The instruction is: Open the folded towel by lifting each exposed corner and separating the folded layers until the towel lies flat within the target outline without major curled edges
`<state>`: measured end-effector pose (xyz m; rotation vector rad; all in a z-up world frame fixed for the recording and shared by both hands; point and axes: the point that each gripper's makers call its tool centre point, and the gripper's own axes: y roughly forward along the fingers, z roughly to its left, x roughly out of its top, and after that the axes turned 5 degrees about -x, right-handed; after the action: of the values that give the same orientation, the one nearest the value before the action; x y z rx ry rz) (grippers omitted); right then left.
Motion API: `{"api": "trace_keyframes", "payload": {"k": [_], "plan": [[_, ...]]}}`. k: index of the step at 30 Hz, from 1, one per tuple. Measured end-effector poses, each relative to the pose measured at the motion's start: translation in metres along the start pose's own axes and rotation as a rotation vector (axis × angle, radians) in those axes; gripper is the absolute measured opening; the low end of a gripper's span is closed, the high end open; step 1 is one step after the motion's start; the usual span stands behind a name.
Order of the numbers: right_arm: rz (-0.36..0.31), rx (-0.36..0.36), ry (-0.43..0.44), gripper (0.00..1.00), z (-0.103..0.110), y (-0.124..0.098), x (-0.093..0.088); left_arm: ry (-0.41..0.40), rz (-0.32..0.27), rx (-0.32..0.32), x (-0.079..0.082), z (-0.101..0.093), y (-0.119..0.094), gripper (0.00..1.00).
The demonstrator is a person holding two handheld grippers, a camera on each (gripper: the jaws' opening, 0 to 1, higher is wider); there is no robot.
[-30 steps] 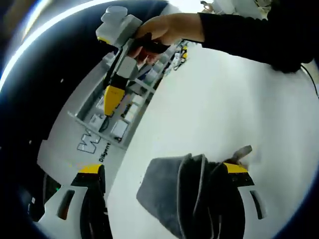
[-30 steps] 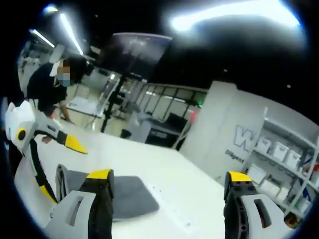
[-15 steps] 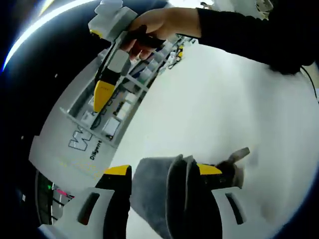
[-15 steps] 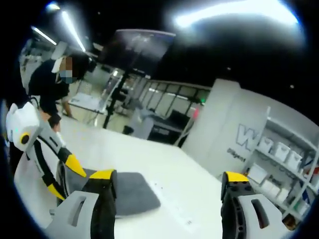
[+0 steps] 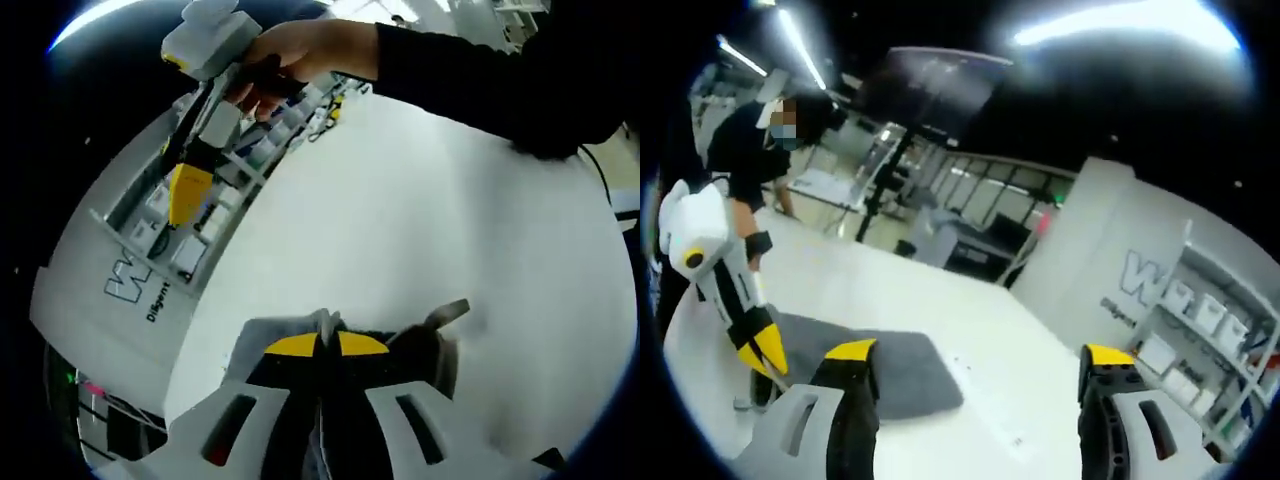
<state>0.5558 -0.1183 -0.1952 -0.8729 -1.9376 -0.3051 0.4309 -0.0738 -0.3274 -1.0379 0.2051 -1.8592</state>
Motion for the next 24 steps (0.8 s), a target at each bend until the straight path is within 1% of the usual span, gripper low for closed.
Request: {"api": "trace_keyframes", "payload": {"k": [1, 2, 3, 4, 6, 8, 10, 11, 12, 13, 18, 20, 23, 24], "plan": [[0.0, 0.009, -0.016, 0.79, 0.002, 0.001, -0.001, 0.018, -0.01, 0.004, 0.002, 0.001, -0.001, 0.03], [-0.013, 0.019, -0.051, 0.76, 0.004, 0.002, -0.001, 0.06, -0.015, 0.015, 0.002, 0.004, -0.002, 0.03], [-0.015, 0.031, -0.079, 0.74, 0.008, 0.003, -0.004, 0.06, -0.011, 0.018, 0.001, 0.004, -0.002, 0.03], [-0.006, 0.049, -0.104, 0.74, 0.011, 0.005, -0.009, 0.064, -0.011, 0.019, 0.0, 0.006, -0.003, 0.03], [0.022, 0.063, -0.144, 0.79, 0.015, 0.008, -0.018, 0.046, -0.015, 0.024, -0.001, 0.009, -0.004, 0.03], [0.052, 0.075, -0.219, 0.84, 0.019, 0.013, -0.031, 0.012, -0.029, 0.051, 0.001, 0.017, -0.008, 0.03], [0.115, 0.102, -0.326, 0.9, 0.024, 0.014, -0.048, -0.018, -0.044, 0.067, 0.003, 0.021, -0.012, 0.03], [0.136, 0.115, -0.361, 0.93, 0.027, 0.014, -0.055, -0.026, -0.049, 0.067, 0.004, 0.022, -0.013, 0.03], [0.15, 0.122, -0.365, 0.97, 0.029, 0.014, -0.058, -0.033, -0.051, 0.071, 0.004, 0.023, -0.014, 0.03], [0.15, 0.122, -0.363, 0.98, 0.029, 0.014, -0.059, -0.034, -0.052, 0.076, 0.004, 0.024, -0.014, 0.03], [0.147, 0.137, -0.369, 0.99, 0.036, 0.02, -0.061, -0.052, -0.058, 0.094, 0.002, 0.031, -0.016, 0.03], [0.155, 0.178, -0.404, 0.99, 0.046, 0.024, -0.069, -0.062, -0.061, 0.099, 0.002, 0.034, -0.017, 0.03], [0.198, 0.287, -0.43, 0.99, 0.071, 0.026, -0.091, -0.072, -0.063, 0.104, 0.0, 0.037, -0.017, 0.03], [0.202, 0.295, -0.439, 0.99, 0.074, 0.028, -0.094, -0.075, -0.06, 0.105, -0.002, 0.038, -0.018, 0.03]]}}
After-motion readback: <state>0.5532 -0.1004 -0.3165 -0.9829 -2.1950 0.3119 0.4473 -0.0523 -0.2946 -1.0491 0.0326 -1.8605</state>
